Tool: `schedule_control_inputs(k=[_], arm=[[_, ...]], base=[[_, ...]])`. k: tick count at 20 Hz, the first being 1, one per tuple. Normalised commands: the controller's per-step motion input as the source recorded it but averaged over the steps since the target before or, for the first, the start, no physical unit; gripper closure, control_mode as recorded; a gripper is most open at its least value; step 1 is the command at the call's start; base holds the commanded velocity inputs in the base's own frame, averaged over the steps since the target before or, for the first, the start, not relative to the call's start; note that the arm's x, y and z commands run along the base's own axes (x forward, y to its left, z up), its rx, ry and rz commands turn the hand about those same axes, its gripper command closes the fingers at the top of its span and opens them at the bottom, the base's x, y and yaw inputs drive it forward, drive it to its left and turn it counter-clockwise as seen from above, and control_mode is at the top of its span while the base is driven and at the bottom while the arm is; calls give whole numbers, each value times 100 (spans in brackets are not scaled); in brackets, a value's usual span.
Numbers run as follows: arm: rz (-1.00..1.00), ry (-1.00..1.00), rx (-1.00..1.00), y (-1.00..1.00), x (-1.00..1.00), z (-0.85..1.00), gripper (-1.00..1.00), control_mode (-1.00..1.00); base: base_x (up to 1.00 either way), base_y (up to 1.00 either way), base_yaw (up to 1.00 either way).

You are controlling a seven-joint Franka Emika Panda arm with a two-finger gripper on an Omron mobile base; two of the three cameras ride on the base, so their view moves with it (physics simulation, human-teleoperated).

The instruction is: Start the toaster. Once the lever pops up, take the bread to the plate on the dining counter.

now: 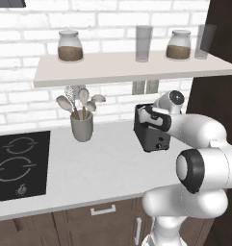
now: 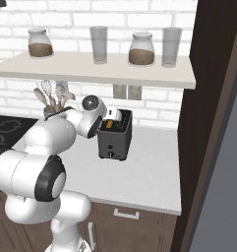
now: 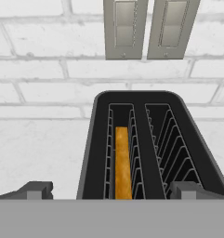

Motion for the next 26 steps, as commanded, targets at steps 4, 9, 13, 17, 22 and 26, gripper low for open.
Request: schedule_control_inputs(k=[4, 9, 13, 17, 22, 26], arm=[[0, 0, 0, 0, 0, 0, -100, -100], [0, 0, 0, 0, 0, 0, -100, -100], [0, 0, 0, 0, 0, 0, -100, -100], [0, 0, 0, 0, 0, 0, -100, -100], [0, 0, 0, 0, 0, 0, -100, -100], [0, 0, 0, 0, 0, 0, -100, -100]], base=[[0, 0, 0], [0, 0, 0], [0, 0, 0], [0, 0, 0], [0, 0, 0], [0, 0, 0]])
